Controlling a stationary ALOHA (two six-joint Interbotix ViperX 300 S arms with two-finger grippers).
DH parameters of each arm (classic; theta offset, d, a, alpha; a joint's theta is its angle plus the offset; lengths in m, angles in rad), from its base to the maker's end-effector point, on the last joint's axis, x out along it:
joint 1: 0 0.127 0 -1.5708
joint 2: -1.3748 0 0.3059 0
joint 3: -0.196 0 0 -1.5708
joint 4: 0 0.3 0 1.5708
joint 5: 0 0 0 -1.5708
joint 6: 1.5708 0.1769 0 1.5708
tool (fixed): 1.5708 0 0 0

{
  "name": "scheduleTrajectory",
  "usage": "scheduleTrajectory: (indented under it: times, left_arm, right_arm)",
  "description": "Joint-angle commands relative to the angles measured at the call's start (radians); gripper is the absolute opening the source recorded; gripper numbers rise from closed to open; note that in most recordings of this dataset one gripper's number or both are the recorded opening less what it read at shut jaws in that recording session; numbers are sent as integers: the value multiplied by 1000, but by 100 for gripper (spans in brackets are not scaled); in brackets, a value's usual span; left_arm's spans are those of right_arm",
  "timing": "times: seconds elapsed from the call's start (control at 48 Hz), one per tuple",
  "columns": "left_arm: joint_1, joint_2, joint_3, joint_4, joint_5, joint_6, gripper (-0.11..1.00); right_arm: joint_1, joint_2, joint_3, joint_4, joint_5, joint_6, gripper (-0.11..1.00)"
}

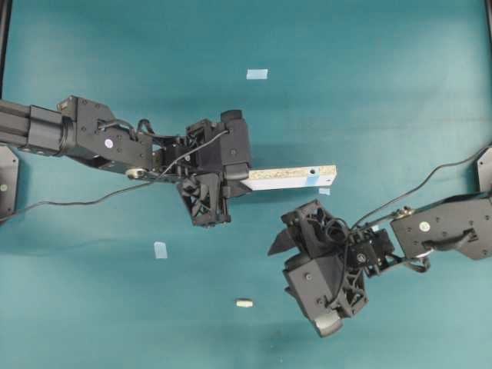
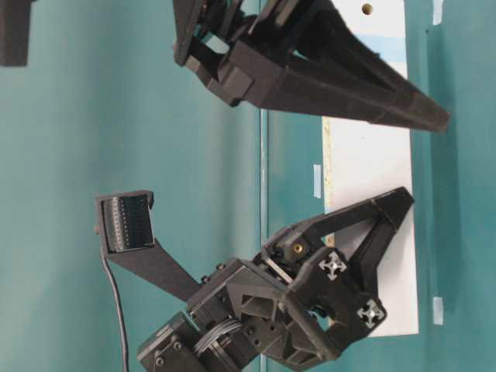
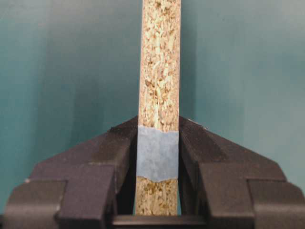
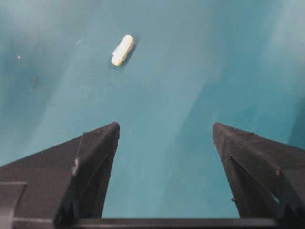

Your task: Move the wooden board into place and insert the rod into its hole.

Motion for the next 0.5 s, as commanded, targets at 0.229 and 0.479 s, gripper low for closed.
scheduleTrajectory:
  times: [0.229, 0.479]
  left_arm:
    - [0, -17, -9, -2, -11, -5, 21]
    - [-2, 29, -31, -2, -12, -8, 21]
  right_arm:
    - [0, -12, -21, -2, -5, 2, 87]
    - [0, -11, -21, -2, -5, 2, 87]
